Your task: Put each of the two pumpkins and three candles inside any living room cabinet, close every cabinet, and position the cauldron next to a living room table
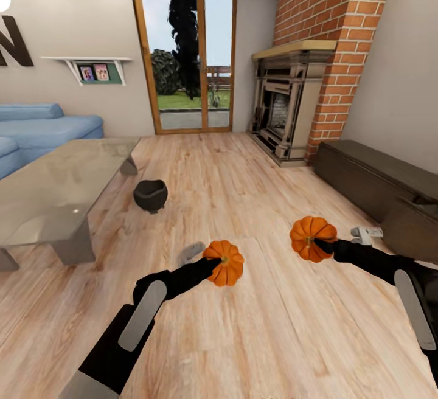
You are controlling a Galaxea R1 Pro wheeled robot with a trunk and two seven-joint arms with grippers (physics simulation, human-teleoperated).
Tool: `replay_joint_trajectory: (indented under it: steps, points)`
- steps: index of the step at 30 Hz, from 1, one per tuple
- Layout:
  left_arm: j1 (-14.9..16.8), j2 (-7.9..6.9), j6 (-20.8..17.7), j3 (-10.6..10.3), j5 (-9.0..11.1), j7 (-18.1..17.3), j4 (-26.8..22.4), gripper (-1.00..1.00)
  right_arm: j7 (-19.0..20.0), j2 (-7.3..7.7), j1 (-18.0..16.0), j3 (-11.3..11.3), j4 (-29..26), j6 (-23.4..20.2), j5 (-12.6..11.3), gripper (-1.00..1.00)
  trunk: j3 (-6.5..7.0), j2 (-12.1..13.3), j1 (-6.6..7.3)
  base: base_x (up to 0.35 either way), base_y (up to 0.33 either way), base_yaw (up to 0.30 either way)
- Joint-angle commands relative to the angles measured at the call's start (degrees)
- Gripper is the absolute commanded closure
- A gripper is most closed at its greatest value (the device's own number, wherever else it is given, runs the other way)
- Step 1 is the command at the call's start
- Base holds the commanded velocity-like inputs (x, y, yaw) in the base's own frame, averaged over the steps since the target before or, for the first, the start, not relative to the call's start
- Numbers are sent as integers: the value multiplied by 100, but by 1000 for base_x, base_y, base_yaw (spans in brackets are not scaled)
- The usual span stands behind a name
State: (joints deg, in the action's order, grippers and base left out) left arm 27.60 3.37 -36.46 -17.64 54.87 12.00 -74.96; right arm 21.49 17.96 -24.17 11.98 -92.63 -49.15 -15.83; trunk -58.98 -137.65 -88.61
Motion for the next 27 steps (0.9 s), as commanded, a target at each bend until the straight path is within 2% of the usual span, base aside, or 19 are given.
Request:
replay_joint_trajectory:
  steps: [1, 3, 5, 7, 9, 14, 17, 20, 25, 27]
  points:
    - [118, 19, -92, -5, -6, 23, -5, 100, 6, 34, 7, 102, -2, -24, -137, 100, 3, 0, 0, 0, 0, -288]
    - [255, 106, -228, -15, -9, 43, -64, 100, 11, 193, 23, 295, -1, -28, -145, 100, 11, 0, 0, 0, 0, -288]
    - [290, 181, -340, -58, -30, 60, -203, 100, 152, 471, 41, 435, -1, -100, -172, 100, 19, 0, 0, 0, 0, -288]
    - [297, 213, -384, -290, -45, 85, -286, 100, 556, 674, 48, 603, -1, -306, -171, 100, 27, 0, 0, 20, -11, -288]
    - [295, 229, -374, -618, -42, 92, -329, 100, 871, 790, 111, 902, -1, -446, -143, 100, 36, 0, 0, 182, -113, -288]
    - [298, 240, -388, -866, -3, -2, -343, 100, 975, 937, 165, 1134, -1, -455, -117, 100, 56, 0, 0, 265, -183, -288]
    - [786, 385, -562, -910, 5, 14, -228, 100, 979, 981, 174, 1145, -1, -435, -114, 100, 68, 0, 0, 277, -198, -288]
    - [1039, 513, -783, -919, 14, 42, -183, 100, 979, 989, 176, 1155, -1, -418, -113, 100, 80, 0, 0, 281, -183, -288]
    - [1081, 541, -827, -917, 7, 65, -61, 100, 950, 980, 167, 1171, 4, -466, -101, 100, 100, 0, 0, 287, -160, -288]
    - [1070, 542, -828, -917, 7, 72, -50, 100, 757, 943, 152, 1173, 7, -495, 55, 100, 108, 0, 0, 288, -156, -288]
